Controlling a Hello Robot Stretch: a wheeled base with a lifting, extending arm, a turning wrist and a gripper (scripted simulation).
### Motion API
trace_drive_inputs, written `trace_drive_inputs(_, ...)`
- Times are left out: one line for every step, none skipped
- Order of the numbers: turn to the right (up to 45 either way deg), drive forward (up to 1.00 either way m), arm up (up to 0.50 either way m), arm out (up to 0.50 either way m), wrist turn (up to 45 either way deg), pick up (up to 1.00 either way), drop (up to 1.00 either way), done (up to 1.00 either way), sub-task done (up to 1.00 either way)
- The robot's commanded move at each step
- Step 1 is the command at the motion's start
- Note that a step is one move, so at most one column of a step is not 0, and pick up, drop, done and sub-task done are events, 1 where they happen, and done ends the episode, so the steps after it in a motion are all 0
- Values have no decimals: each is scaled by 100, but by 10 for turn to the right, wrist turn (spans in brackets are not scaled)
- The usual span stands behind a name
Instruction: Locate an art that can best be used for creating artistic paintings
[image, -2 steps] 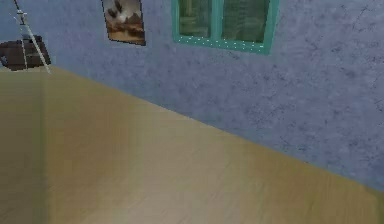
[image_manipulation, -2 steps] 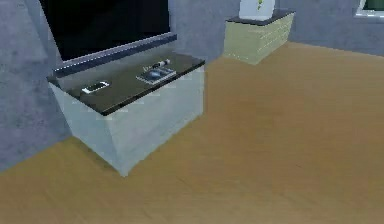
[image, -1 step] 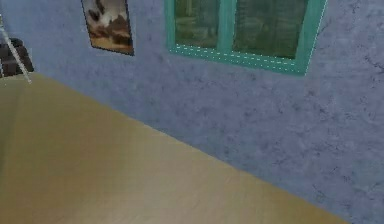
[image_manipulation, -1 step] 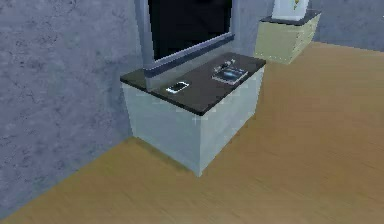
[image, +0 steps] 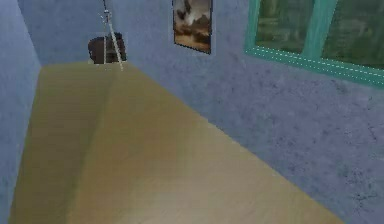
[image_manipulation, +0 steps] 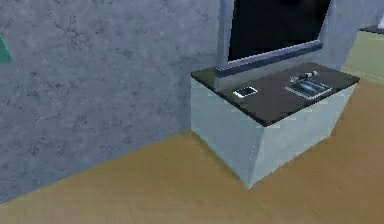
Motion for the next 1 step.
trace_drive_inputs(0, 100, 0, 0, 0, 0, 0, 0, 0)
